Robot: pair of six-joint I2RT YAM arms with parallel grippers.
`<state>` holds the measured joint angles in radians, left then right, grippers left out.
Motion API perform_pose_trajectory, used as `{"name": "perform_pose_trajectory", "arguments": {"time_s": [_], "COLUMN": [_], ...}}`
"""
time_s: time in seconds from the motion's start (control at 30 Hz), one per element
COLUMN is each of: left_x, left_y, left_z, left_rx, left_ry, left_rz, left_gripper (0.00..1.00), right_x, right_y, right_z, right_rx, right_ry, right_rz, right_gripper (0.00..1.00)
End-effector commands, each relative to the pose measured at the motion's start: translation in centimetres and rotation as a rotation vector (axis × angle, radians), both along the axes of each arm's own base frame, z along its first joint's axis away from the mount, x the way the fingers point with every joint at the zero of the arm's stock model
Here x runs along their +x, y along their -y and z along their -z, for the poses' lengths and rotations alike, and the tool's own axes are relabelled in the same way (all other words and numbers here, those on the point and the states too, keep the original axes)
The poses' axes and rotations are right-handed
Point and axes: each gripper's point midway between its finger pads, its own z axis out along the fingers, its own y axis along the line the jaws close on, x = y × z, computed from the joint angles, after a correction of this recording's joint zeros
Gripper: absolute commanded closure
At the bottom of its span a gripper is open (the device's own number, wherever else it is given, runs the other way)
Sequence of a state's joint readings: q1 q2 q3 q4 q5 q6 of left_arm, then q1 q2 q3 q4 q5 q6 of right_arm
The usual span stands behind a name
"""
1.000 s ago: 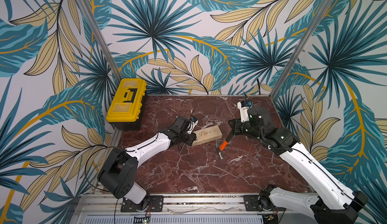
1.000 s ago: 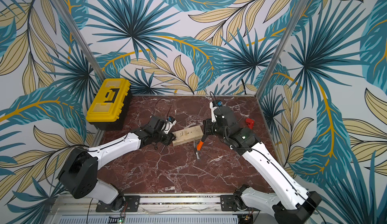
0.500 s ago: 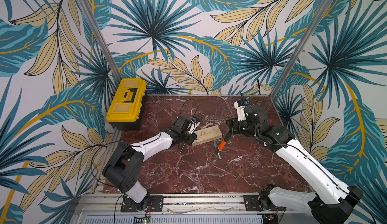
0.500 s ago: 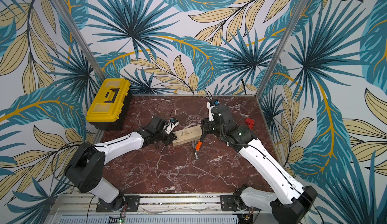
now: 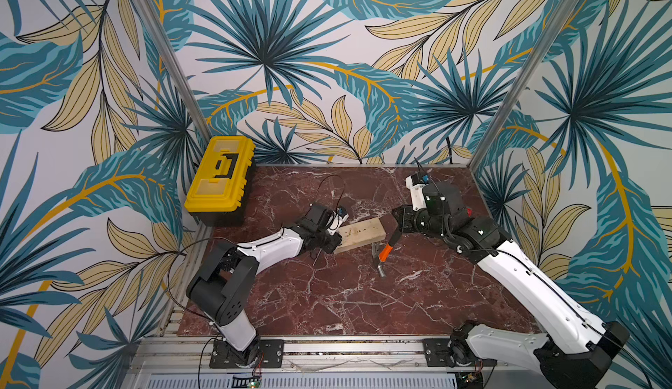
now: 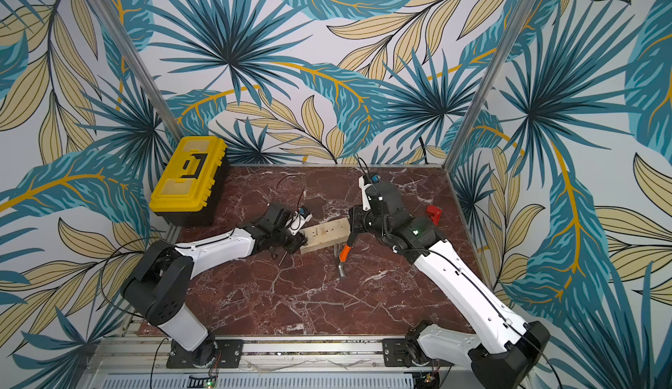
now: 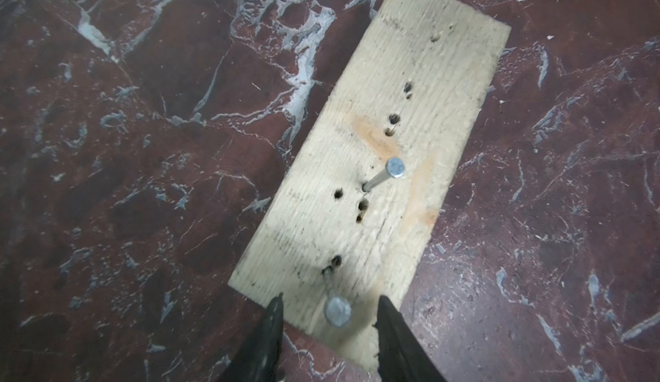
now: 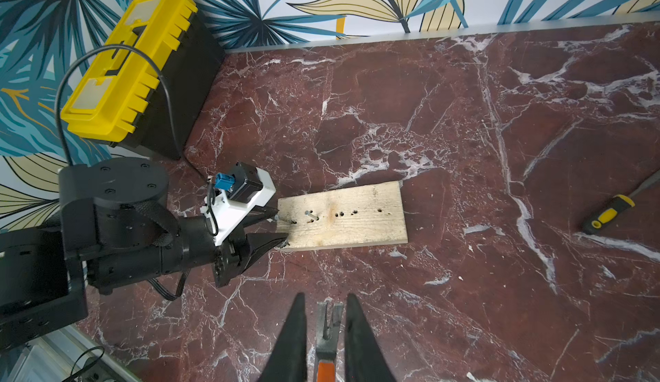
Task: Use a claw hammer to pull out a nail
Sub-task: Remove the nail from the mounting plate.
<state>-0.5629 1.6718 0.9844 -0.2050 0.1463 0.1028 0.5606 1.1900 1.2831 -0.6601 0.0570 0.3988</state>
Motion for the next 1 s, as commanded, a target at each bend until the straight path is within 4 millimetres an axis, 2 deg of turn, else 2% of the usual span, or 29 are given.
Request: {"name": "perform_pose_trajectory", "arguments": {"time_s": [0.0,0.37,0.97], "left_x": [0.5,-0.7,-1.5], "left_y": [0.9,0.9,0.6], "left_z": [-0.2,1.9,3.0], "left_rx": [-0.01,0.014,0.01], "left_ry": [0.016,-0.036,-0.08], "left_rz": [0.022,0.009,-0.002], "left_gripper": [0.57,0.61,0.64], "right_x": [1.1,3.8,8.5], "right_y": [-1.0,-3.2,-6.6], "right_z": [-2.7,-2.1,0.3], "right_rx": [0.053,0.022,-0.013], "right_ry": [0.069,0.047,0.041], "right_rz": [-0.021,-0.059,-0.109], "right_gripper": [1.0,1.0,1.0]}}
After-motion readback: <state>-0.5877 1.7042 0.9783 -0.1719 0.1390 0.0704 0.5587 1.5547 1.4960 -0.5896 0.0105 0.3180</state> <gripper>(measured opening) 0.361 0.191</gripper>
